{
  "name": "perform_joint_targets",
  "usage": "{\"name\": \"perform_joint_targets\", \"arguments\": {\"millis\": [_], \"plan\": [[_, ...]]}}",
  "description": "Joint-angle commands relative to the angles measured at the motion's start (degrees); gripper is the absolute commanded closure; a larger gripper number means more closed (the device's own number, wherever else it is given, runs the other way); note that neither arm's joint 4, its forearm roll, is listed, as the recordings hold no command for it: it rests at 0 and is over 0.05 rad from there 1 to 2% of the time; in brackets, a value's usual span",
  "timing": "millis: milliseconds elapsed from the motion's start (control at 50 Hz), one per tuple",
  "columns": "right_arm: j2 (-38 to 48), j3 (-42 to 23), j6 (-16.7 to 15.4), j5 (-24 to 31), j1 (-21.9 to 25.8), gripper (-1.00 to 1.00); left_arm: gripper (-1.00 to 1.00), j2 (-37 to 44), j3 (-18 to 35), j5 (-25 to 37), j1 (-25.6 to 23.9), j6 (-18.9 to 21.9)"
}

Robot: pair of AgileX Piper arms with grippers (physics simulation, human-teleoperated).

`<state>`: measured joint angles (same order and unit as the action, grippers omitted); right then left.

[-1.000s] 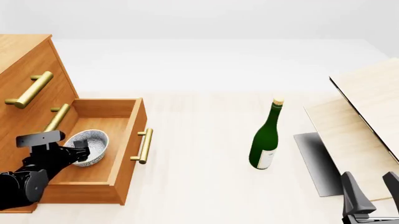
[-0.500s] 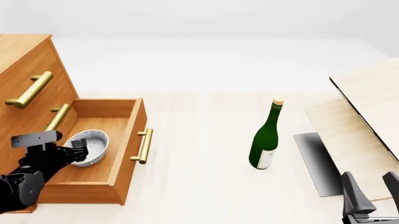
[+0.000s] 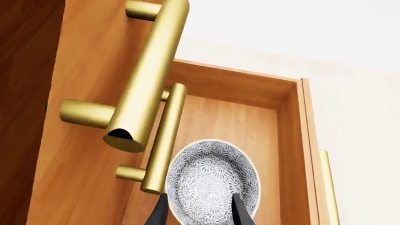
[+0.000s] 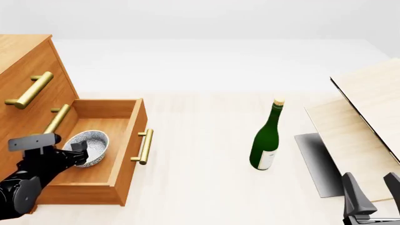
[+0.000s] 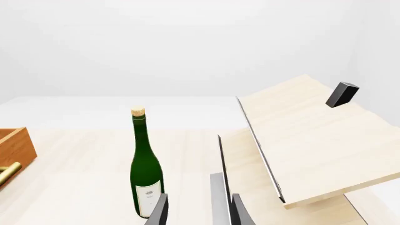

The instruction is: Put the bowl in the bottom drawer of the cabinet and close it.

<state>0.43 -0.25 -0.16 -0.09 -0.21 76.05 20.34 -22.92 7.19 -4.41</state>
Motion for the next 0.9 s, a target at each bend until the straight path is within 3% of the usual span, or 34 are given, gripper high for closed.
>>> {"name": "perform_joint_targets", "arguments": {"millis": [20, 320, 900], "plan": [[0.0, 0.0, 0.0, 0.0, 0.0, -1.0, -1.0, -2.59, -0.92, 1.22, -0.74, -0.14], [0.0, 0.0, 0.0, 0.0, 0.0, -1.0, -1.0, -7.78, -2.33, 3.45, -2.52, -0.19], [-0.01, 0.0, -0.01, 0.0, 0.01, -1.0, -1.0, -15.22, -2.12, 7.44, -11.42, -1.85]]}}
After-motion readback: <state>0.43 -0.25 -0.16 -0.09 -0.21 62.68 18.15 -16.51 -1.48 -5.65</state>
